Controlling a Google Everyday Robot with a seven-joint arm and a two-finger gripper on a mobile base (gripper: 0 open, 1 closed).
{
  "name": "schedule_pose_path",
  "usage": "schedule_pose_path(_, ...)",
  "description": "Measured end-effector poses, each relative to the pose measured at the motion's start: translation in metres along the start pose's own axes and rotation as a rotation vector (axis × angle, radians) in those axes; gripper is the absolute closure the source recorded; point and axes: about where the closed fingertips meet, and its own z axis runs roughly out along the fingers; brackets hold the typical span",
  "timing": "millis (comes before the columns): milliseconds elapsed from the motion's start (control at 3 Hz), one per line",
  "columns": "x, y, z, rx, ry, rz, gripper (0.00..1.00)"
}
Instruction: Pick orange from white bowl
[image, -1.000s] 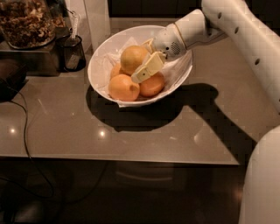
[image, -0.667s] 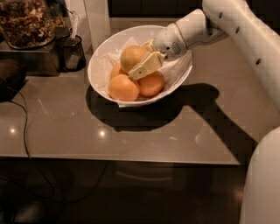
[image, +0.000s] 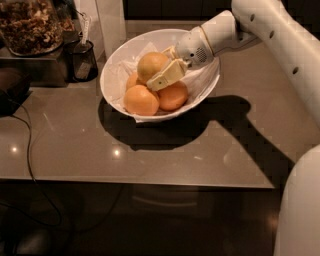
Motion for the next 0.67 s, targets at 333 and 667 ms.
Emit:
schedule_pose_path(333, -0.012, 0.015, -0.009, 0.012, -0.006, -0.04, 1.0)
schedule_pose_path(667, -0.029, 0.049, -0.029, 0.081, 0.0, -0.101, 1.0)
